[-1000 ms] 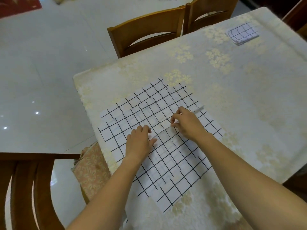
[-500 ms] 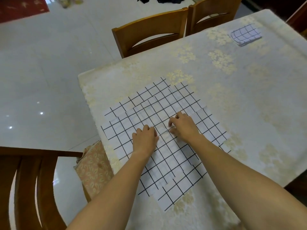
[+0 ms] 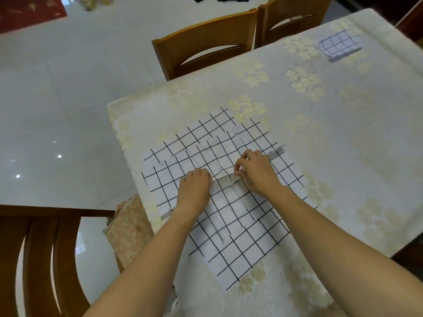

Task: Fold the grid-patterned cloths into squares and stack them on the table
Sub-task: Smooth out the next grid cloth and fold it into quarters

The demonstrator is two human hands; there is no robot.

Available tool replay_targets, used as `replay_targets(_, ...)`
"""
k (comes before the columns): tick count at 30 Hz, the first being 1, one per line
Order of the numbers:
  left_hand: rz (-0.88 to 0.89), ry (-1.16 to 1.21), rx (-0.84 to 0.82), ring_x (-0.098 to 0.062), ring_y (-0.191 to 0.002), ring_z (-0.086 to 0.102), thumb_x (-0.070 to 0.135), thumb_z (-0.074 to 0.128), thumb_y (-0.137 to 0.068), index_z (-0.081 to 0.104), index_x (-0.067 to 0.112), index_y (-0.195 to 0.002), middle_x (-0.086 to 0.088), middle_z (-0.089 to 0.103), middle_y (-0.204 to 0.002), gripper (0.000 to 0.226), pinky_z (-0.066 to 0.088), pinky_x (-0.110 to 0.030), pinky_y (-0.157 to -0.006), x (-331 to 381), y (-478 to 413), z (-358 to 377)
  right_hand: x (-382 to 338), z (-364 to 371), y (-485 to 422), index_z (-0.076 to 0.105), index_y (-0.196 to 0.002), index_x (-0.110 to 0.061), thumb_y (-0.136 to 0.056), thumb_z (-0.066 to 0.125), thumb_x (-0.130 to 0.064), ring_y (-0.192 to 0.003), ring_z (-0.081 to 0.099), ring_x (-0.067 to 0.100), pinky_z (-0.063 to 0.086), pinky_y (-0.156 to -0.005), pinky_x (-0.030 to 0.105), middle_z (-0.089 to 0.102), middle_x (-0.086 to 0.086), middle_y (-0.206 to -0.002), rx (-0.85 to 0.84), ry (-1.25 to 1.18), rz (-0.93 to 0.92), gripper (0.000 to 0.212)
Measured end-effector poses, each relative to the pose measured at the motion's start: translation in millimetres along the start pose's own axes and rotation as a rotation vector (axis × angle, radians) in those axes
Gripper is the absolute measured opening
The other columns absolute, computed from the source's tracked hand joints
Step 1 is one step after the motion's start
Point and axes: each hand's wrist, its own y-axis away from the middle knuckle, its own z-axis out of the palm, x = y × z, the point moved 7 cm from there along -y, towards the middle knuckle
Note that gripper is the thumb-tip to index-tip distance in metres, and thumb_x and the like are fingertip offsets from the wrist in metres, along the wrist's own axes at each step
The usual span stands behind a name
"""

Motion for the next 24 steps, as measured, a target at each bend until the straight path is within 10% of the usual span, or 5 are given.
replay_targets(6, 0.069, 0.077, 0.140, -0.021, -0.072, 0.046, 0.023, 0.040, -0.106, 0.045, 0.021, -0.094, 0.007, 0.048, -0.076, 0.013, 0.038, -0.037, -0.071, 13, 8, -55, -15, -39, 5, 0.067, -0.092, -0.022, -0.091, 0.068, -0.031, -0.097, 0.056, 0.021, 0.037, -0.090, 0.034, 0.067, -0.004, -0.093, 0.085, -0.107, -0.048, 0.010)
replay_targets(12, 0.126, 0.270, 0.148, -0.014, -0.080, 0.061, 0.045, 0.058, -0.097, 0.053, 0.027, -0.121, 0.013, 0.063, -0.096, 0.031, 0.046, -0.033, -0.068, 25, 21, -112, -36, -105, 19, 0.065, -0.091, -0.018, -0.092, 0.067, -0.025, -0.083, 0.050, 0.016, 0.042, -0.079, 0.034, 0.062, -0.007, -0.080, 0.199, -0.171, -0.102, 0.007)
replay_targets(18, 0.137, 0.184, 0.246, -0.019, -0.092, 0.067, 0.042, 0.059, -0.097, 0.071, 0.031, -0.102, 0.009, 0.075, -0.096, 0.017, 0.046, -0.031, -0.066, 21, 26, -155, -40, -154, 41, 0.064, -0.094, -0.017, -0.090, 0.069, -0.025, -0.080, 0.055, 0.018, 0.045, -0.079, 0.035, 0.068, -0.004, -0.083, 0.296, -0.128, -0.069, 0.010)
replay_targets(24, 0.278, 0.163, 0.259, -0.022, -0.092, 0.069, 0.044, 0.063, -0.094, 0.075, 0.032, -0.102, 0.008, 0.077, -0.095, 0.019, 0.054, -0.038, -0.073, 51, 31, -179, -57, -152, 58, 0.072, -0.094, -0.015, -0.089, 0.070, -0.033, -0.083, 0.056, 0.015, 0.036, -0.072, 0.026, 0.069, -0.002, -0.088, 0.062, -0.161, -0.044, 0.019)
